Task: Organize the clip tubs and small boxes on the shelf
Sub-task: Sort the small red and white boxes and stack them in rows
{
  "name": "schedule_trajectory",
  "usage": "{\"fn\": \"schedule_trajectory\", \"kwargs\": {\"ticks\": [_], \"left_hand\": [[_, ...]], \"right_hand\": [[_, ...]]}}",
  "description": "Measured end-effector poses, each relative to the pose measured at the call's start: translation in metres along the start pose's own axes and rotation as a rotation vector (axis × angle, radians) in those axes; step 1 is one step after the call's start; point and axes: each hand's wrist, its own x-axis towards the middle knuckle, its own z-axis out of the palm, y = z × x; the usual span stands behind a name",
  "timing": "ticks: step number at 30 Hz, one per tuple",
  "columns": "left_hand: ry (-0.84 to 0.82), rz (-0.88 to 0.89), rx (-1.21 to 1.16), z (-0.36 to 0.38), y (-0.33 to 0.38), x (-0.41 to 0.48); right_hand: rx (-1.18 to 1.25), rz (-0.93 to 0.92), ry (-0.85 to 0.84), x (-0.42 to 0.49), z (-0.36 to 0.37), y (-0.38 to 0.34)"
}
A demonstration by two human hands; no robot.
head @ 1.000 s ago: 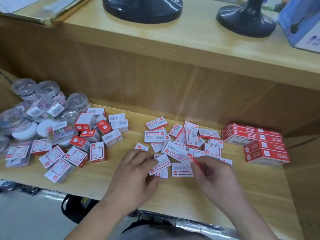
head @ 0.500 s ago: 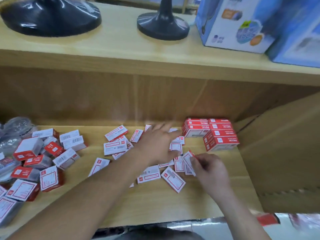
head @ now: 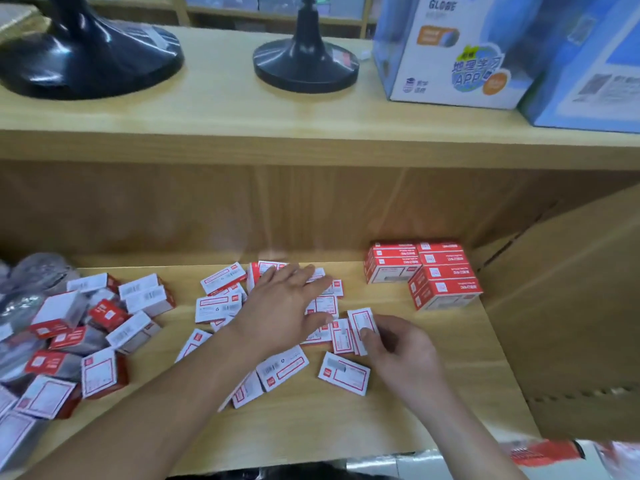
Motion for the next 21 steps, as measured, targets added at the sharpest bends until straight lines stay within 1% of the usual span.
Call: {"fn": "schedule_trajectory", "kwargs": {"ticks": [2, 4, 6, 8, 10, 14, 17, 21], "left_hand": [[0.126, -0.002, -0.043, -0.003, -0.008, -0.01], [0.27, -0.041, -0.123, -0.007, -0.016, -0.026], [0.376, -0.1, -0.194, -0.014, -0.019, -0.048], [0.443, -0.164, -0.234, -0.013, -0.017, -0.075], [0.445, -0.21, -0.246, -0.002, -0.013, -0.102], [0.371, -0.302, -0.194, 0.034, 0.0, -0.137], [0.369, -0.291, -0.199, 0.047, 0.0, -0.147], [0.384, -0.314, -0.203, 0.051, -0.001, -0.149]], "right_hand": [[0.007, 0.004, -0.013, 0.001, 0.003, -0.002], [0.008, -0.006, 0.002, 0.0, 0.003, -0.001], [-0.113, -0.052, 0.041, -0.002, 0.002, -0.001], [-0.235, -0.112, 0.088, -0.005, 0.004, -0.004], [-0.274, -0.156, 0.097, -0.006, 0.012, -0.01], [-0.326, -0.146, 0.078, -0.004, 0.029, -0.011], [-0.315, -0.14, 0.123, 0.003, 0.027, -0.007], [-0.314, -0.093, 0.116, 0.012, 0.02, -0.002]]}}
